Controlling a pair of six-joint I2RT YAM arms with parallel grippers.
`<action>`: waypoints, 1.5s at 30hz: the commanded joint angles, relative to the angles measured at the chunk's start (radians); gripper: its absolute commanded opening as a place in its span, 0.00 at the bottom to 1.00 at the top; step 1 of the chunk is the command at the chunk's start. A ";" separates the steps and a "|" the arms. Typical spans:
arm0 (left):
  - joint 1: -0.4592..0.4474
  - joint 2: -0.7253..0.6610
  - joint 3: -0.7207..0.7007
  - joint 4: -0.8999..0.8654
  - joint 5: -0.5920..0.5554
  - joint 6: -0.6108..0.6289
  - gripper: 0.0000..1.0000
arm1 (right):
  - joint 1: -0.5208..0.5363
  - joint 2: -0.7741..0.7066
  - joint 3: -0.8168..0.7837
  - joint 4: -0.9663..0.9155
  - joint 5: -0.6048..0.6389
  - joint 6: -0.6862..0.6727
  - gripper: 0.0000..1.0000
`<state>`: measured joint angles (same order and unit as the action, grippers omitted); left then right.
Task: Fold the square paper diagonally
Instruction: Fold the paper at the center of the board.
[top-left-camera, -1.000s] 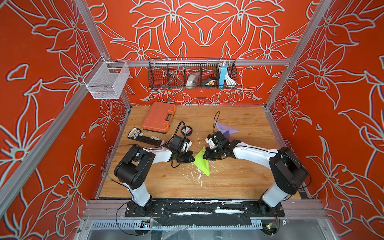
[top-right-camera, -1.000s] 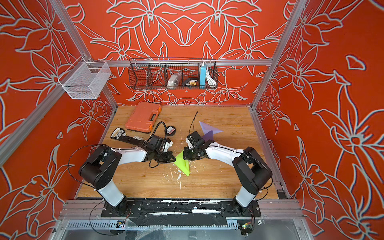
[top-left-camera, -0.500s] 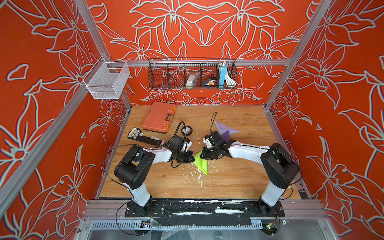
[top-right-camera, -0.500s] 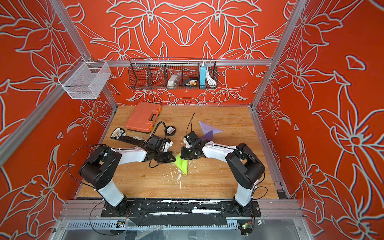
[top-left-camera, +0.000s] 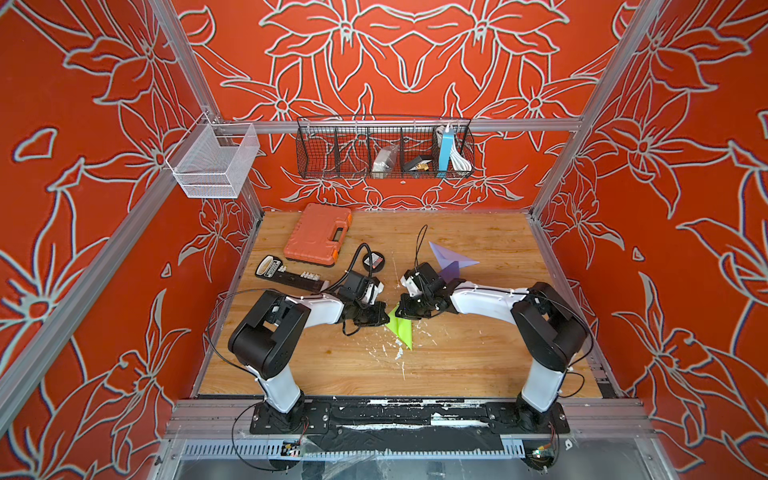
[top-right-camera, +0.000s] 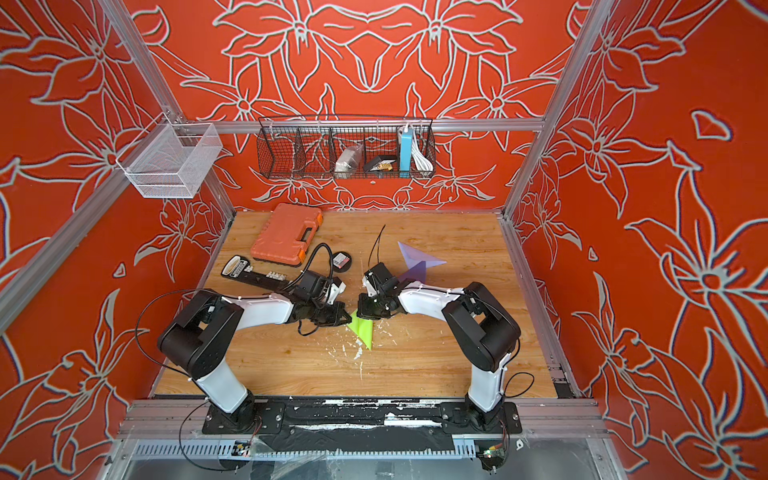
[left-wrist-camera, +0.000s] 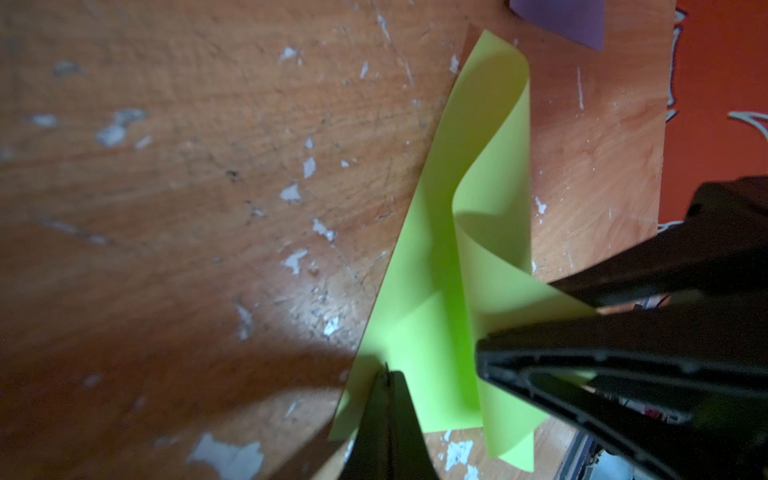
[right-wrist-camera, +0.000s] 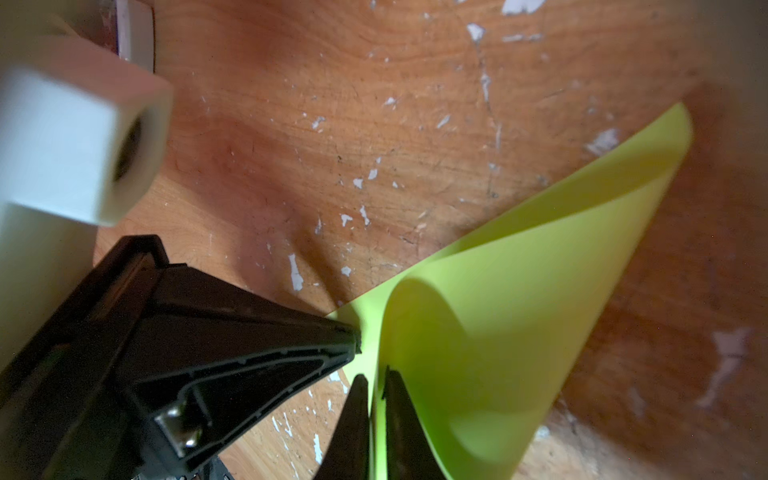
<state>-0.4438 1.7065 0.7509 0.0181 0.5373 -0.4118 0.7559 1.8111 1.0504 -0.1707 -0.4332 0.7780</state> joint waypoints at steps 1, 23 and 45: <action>0.006 0.022 -0.034 -0.085 -0.053 0.010 0.01 | 0.011 0.022 0.028 0.007 -0.012 0.008 0.13; 0.006 0.024 -0.033 -0.084 -0.053 0.010 0.01 | 0.015 0.066 0.039 0.018 -0.026 0.004 0.15; 0.007 0.024 -0.034 -0.084 -0.054 0.010 0.01 | 0.015 0.096 0.006 0.067 -0.041 0.043 0.35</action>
<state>-0.4400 1.7065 0.7509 0.0162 0.5400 -0.4126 0.7609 1.8851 1.0687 -0.1043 -0.4797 0.8158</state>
